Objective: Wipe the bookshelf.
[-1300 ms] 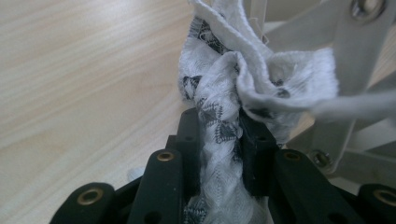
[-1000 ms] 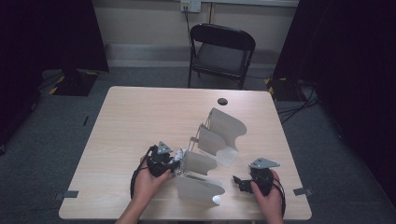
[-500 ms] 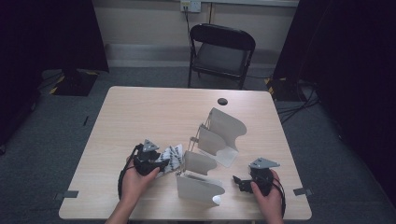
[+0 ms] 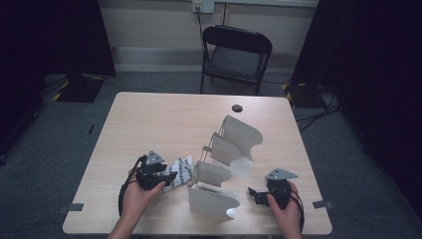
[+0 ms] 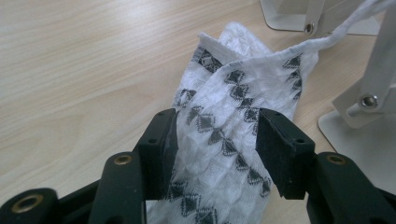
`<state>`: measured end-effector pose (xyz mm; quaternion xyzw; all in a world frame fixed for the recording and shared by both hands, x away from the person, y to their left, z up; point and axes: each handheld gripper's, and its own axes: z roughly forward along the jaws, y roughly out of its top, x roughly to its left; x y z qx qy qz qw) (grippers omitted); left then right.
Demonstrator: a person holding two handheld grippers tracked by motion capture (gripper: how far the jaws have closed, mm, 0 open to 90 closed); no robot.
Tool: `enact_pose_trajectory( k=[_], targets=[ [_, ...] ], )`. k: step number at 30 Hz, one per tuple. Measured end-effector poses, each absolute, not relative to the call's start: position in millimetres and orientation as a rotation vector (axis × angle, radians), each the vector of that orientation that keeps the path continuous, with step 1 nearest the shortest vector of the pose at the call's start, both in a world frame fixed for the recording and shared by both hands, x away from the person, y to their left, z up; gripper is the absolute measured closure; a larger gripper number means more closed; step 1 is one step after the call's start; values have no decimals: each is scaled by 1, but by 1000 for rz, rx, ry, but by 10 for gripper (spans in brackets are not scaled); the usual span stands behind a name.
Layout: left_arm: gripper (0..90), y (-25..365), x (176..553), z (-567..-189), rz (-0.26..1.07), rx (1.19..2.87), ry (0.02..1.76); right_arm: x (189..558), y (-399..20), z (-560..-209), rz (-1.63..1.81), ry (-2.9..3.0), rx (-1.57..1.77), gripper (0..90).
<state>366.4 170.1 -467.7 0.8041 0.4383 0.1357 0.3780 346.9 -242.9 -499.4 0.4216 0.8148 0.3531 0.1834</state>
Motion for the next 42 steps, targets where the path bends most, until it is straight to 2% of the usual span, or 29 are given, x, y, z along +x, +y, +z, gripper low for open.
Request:
enact_pose_trajectory(
  k=[6,9,13,17,22,30,33,36,42],
  targets=[
    [522,170,362,-484,383,2094,1126,347,-243,-499,996,2302,1188,118],
    [585,167,360,-485,422,2122,1109,348,-243,-499,997,2304,1183,118],
    [717,163,359,-484,436,2153,1073,348,-243,-499,997,2304,1183,119],
    [776,161,363,-480,377,2162,1116,348,-243,-499,998,2304,1182,118],
    [787,166,369,-455,342,2083,1144,348,-243,-499,997,2304,1182,118],
    [785,156,383,-377,443,1943,1055,348,-242,-499,999,2305,1181,117],
    [784,144,387,-362,450,1929,1019,348,-242,-499,998,2305,1183,117],
    [783,127,391,-363,437,1958,992,349,-242,-499,998,2306,1182,117],
    [782,114,393,-390,408,2016,1001,349,-242,-499,998,2306,1181,117]
  ],
)
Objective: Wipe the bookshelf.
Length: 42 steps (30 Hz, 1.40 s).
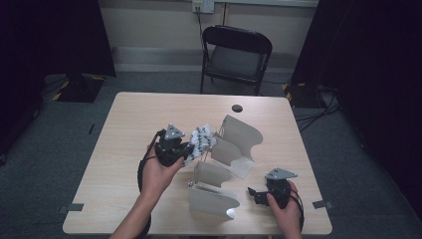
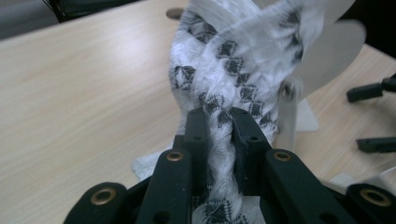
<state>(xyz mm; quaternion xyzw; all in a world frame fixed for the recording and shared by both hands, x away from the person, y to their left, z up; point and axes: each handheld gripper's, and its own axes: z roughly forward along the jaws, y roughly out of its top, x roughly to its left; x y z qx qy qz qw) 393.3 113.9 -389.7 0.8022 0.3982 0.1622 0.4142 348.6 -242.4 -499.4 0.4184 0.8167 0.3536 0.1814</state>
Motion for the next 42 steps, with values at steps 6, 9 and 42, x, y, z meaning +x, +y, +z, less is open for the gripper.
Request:
enact_pose_trajectory(
  k=[6,9,42],
  targets=[
    [781,110,392,-414,398,2078,1011,349,-242,-499,1000,2308,1181,116],
    [782,106,391,-425,385,2095,1013,349,-242,-499,1000,2309,1180,117],
    [777,135,392,-410,404,2022,1079,349,-242,-499,1000,2309,1180,116]
  ],
)
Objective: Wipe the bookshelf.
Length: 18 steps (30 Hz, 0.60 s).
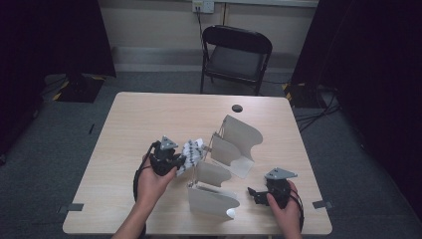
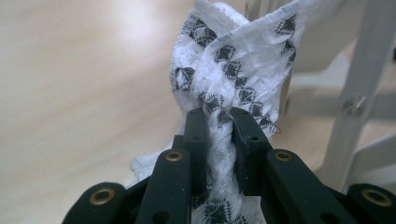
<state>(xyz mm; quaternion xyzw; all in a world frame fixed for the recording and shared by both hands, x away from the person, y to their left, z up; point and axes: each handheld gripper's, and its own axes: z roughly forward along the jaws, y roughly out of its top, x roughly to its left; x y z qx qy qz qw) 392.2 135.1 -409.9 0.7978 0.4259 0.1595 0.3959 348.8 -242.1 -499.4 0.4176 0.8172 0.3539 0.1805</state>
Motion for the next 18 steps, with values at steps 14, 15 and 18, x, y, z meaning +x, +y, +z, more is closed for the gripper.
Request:
enact_pose_trajectory(
  k=[14,15,18],
  targets=[
    [771,103,404,-378,439,1998,1000,349,-242,-499,999,2309,1179,116],
    [771,103,404,-381,437,2007,999,349,-242,-499,1000,2309,1180,117],
    [771,103,405,-389,423,2014,1012,349,-242,-499,1000,2309,1180,117]
  ],
)
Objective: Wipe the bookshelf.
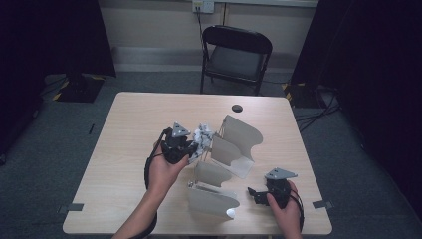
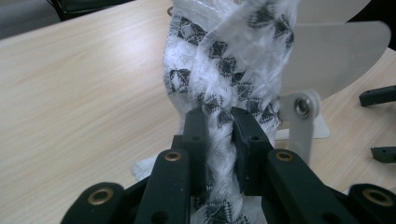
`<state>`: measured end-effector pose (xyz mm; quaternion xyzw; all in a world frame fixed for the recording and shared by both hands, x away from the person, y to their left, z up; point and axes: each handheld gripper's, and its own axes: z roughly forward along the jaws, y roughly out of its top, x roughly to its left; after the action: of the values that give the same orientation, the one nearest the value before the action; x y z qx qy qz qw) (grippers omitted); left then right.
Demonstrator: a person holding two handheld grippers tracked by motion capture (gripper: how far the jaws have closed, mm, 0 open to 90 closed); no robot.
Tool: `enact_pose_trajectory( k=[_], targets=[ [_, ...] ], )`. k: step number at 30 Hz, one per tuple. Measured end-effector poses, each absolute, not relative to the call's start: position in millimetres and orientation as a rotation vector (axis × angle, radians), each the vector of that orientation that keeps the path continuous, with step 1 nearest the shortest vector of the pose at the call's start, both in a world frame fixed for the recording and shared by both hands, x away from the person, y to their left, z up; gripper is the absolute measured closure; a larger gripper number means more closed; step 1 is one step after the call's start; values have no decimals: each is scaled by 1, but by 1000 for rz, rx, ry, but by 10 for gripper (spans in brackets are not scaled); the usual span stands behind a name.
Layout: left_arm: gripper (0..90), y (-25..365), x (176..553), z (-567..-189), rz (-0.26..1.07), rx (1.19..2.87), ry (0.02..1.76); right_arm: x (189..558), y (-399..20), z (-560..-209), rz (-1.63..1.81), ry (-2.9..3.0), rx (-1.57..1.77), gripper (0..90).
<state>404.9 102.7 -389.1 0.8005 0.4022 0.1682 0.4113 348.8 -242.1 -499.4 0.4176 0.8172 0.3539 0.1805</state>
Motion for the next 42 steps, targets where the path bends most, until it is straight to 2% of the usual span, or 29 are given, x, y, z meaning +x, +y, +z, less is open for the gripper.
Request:
enact_pose_trajectory(
  k=[29,34,39,42],
  targets=[
    [753,118,395,-454,364,2065,1091,349,-242,-499,999,2308,1180,117],
    [743,124,399,-463,389,2061,1116,349,-242,-499,999,2307,1179,118],
    [700,125,403,-469,413,2033,1139,348,-242,-499,999,2308,1178,118],
    [613,129,399,-472,390,2032,1145,348,-242,-499,999,2308,1179,117]
  ],
)
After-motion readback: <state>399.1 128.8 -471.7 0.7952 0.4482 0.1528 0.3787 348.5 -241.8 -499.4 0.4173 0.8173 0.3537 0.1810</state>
